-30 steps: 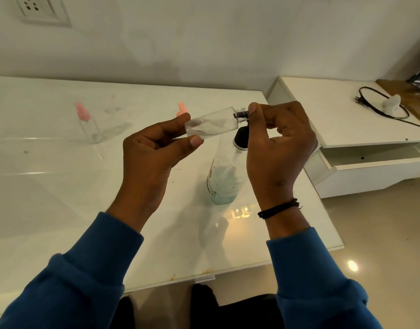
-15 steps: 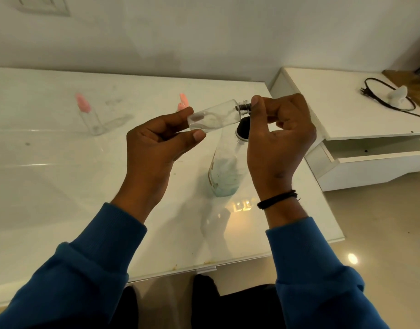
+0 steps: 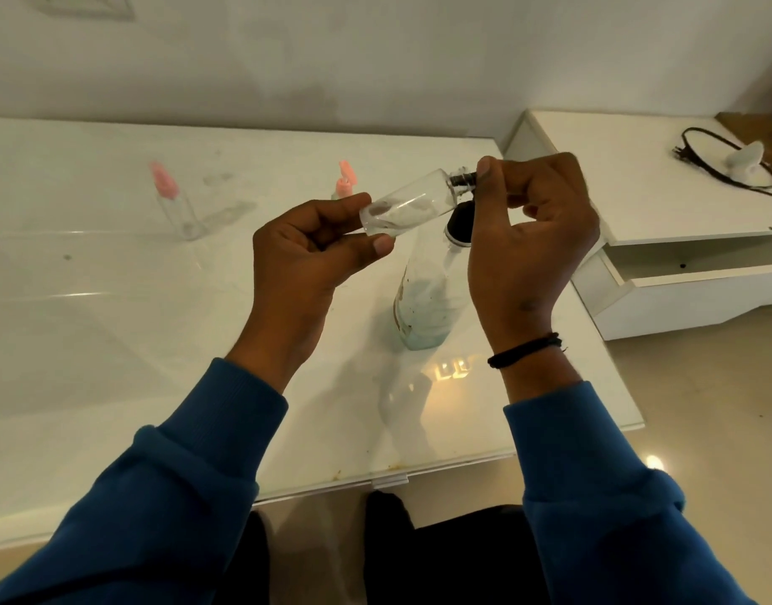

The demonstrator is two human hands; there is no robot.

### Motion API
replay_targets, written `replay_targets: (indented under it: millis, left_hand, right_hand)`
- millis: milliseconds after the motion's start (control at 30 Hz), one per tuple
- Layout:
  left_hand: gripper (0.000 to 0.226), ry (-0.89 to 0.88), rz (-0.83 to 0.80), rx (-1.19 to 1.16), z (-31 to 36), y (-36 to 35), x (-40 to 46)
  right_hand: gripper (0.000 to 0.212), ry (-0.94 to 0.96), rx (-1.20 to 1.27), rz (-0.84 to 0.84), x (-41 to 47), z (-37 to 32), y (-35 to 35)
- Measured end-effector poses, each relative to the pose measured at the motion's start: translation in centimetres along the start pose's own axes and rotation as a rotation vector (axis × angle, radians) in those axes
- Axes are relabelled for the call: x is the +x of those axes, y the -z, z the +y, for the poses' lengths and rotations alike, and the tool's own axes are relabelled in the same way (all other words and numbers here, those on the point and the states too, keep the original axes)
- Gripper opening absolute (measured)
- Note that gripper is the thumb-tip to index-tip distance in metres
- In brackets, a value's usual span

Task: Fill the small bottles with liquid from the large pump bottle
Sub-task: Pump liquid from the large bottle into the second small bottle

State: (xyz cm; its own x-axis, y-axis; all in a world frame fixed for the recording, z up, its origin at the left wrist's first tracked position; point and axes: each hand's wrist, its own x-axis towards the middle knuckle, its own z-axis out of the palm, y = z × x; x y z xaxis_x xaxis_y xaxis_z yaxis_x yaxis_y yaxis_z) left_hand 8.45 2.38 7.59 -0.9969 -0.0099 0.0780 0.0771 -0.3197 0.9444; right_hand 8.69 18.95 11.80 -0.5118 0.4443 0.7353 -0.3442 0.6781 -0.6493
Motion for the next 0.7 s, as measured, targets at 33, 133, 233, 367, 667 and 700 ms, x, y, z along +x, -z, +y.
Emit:
replay_targets:
  millis: [33, 133, 233, 367, 667, 700]
  left_hand:
    - [0.047, -0.001, -0.002, 0.002, -0.03, 0.04, 0.03]
    - [0.047, 0.005, -0.003, -0.001, -0.07, 0.11, 0.11]
    - [0.045, 0.013, 0.006, -0.007, -0.16, 0.09, 0.09]
    - [0.046, 0.015, 0.001, -0.027, -0.06, 0.08, 0.10]
    - [0.045, 0.032, 0.004, -0.049, 0.05, -0.08, -0.09]
    - [0.045, 0.032, 0.003, -0.045, 0.07, -0.07, -0.06]
  right_hand:
    - [0.018, 0.005, -0.004, 0.003, 0.08, 0.01, -0.04]
    - [0.019, -0.002, -0.005, -0.006, -0.09, 0.15, -0.14]
    - [0.019, -0.007, -0.007, -0.018, -0.19, 0.18, -0.03]
    - [0.018, 0.014, -0.017, -0.031, 0.31, -0.15, 0.19]
    - [0.018, 0.016, -0.010, -0.021, 0.02, 0.03, 0.13]
    - [0.018, 0.021, -0.015, -0.013, 0.11, -0.01, 0.04]
